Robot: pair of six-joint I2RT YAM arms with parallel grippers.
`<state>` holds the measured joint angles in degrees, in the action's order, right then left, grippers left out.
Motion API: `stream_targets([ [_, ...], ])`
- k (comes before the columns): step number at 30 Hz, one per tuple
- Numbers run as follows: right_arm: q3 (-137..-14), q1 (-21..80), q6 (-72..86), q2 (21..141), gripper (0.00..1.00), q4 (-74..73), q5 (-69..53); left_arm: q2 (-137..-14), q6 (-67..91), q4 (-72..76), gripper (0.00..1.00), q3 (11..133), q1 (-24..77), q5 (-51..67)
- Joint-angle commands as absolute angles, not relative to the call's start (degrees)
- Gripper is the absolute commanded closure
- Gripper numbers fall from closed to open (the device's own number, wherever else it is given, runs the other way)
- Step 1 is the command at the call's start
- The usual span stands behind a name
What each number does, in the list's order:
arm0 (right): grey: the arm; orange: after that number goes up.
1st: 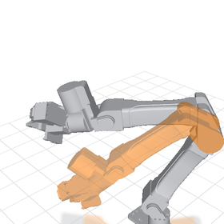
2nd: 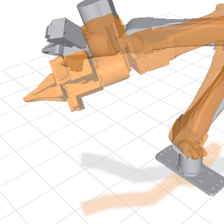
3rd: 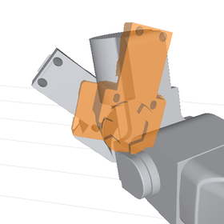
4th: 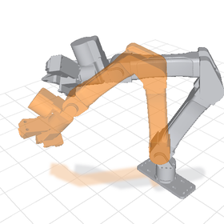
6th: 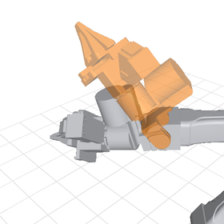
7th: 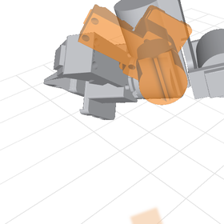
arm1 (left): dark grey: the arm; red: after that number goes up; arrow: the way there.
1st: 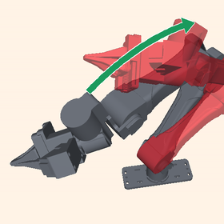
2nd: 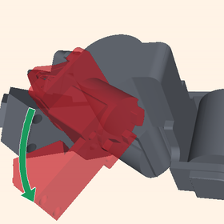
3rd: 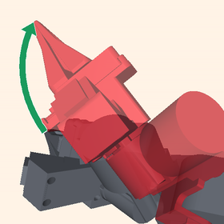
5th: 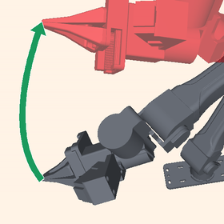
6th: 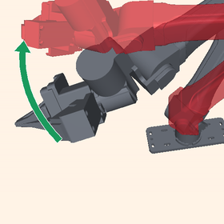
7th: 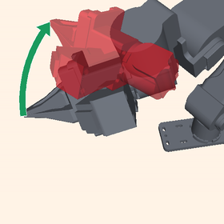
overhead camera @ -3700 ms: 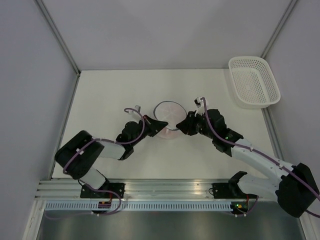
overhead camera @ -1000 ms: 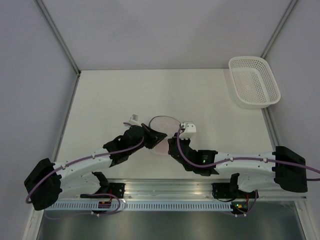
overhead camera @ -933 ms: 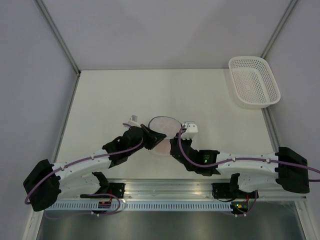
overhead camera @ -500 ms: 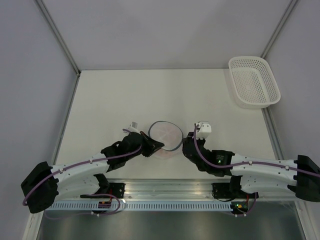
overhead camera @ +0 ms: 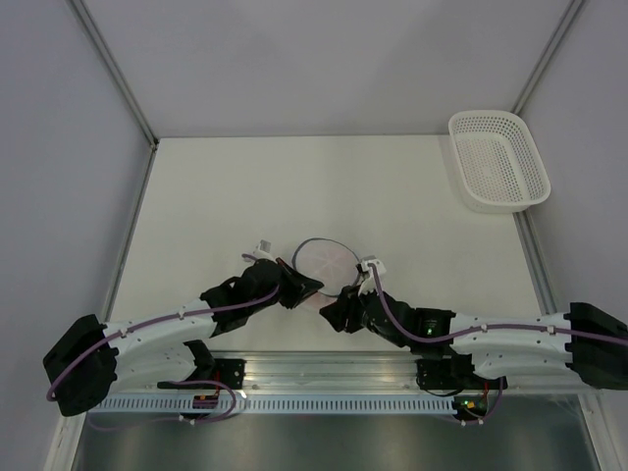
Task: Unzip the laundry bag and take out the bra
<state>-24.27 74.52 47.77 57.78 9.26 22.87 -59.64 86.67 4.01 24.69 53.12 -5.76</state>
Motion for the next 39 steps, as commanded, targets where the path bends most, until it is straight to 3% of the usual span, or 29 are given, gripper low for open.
stream_targets([
  [1,-24.87,75.76,48.43,61.78,0.52,18.8,21.0,-60.47,92.2,3.07,0.98,26.54,53.35,-6.68],
  [8,-30.22,77.34,49.48,71.27,0.51,16.89,34.5,-59.77,93.34,3.34,0.98,26.63,53.44,-5.89],
  [14,-31.99,79.63,49.48,72.42,0.49,17.66,46.22,-59.85,94.13,3.43,0.98,26.19,53.53,-5.98],
  [23,-37.87,80.6,50.89,77.08,0.59,10.2,60.2,-60.03,95.27,5.1,0.98,25.66,53.96,-5.36],
  [28,-37.97,81.3,51.15,77.87,0.68,8.53,64.77,-60.03,95.27,5.19,0.98,25.66,54.14,-5.36],
  [31,-37.97,81.39,51.15,77.96,0.8,7.91,67.06,-60.47,95.62,5.45,0.98,25.58,54.23,-5.19],
  [34,-38.06,81.47,52.38,77.7,0.99,5.37,68.82,-60.73,95.8,5.89,0.98,25.23,54.49,-5.18],
  [39,-36.3,82.0,54.31,74.81,1.0,2.11,69.44,-60.12,95.8,5.89,0.98,24.7,54.49,-5.62],
])
